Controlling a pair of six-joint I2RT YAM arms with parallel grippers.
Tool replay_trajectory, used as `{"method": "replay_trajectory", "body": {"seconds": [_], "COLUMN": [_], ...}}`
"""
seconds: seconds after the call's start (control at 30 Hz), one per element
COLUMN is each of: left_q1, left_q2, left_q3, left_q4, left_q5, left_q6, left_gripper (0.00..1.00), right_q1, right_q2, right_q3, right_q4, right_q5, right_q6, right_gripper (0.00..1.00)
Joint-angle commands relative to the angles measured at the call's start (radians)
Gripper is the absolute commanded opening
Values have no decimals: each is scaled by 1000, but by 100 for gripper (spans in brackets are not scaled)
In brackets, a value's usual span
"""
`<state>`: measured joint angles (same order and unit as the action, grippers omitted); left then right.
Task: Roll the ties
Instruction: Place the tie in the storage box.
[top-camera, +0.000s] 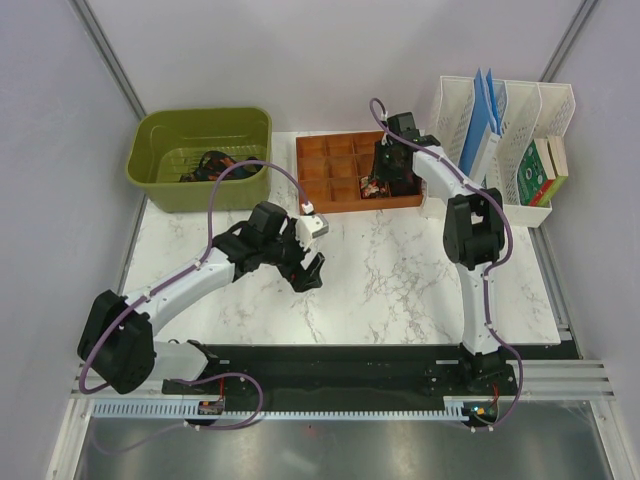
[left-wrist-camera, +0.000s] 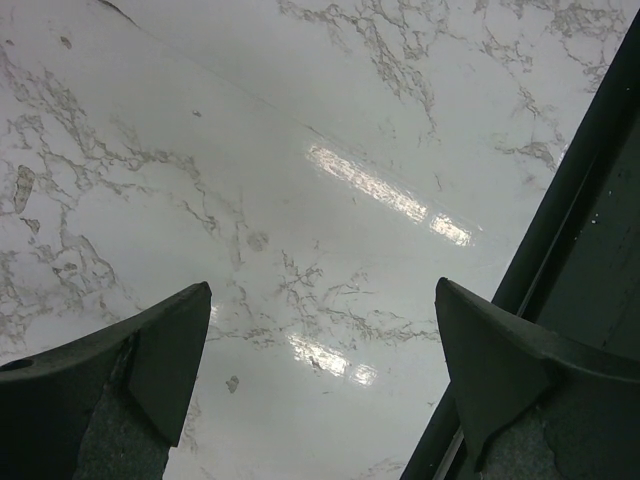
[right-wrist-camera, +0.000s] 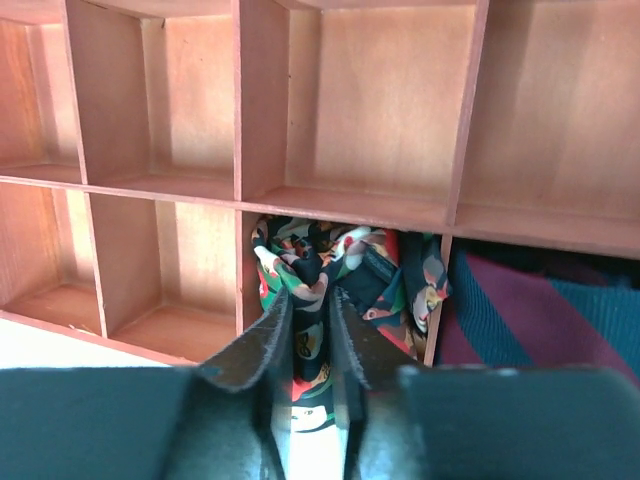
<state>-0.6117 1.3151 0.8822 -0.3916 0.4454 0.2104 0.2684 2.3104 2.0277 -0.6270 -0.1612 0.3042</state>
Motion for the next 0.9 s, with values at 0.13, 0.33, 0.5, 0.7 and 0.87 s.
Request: {"method": "replay_trajectory", "body": {"seconds": [0.13,0.33,0.5,0.7,0.87], "left_q1": [6,7,9,55,127], "left_q2": [-37,-50,-63,-53,-24], "left_q3": [3,14,32,104,237], "left_q4": [0,-12,-45,-118,-236], "left_q5": [-22,-16,-8,19,3], "left_q6": [-48,-49,-60,-104,-120], "left_gripper": [100,100,100,100,100], "right_q1": [-23,-34,-35,-35,-54], "right_q2": [23,-60,-135,-287,-439], "right_q3": [55,65,68,43,-99], "right_q4": [35,56,67,67,38], "right_q5": [-31,-73,-109,-167,-158], "right_q6": [-13,-17,-40,-88,-148], "right_gripper": [41,67,91,98,98]}}
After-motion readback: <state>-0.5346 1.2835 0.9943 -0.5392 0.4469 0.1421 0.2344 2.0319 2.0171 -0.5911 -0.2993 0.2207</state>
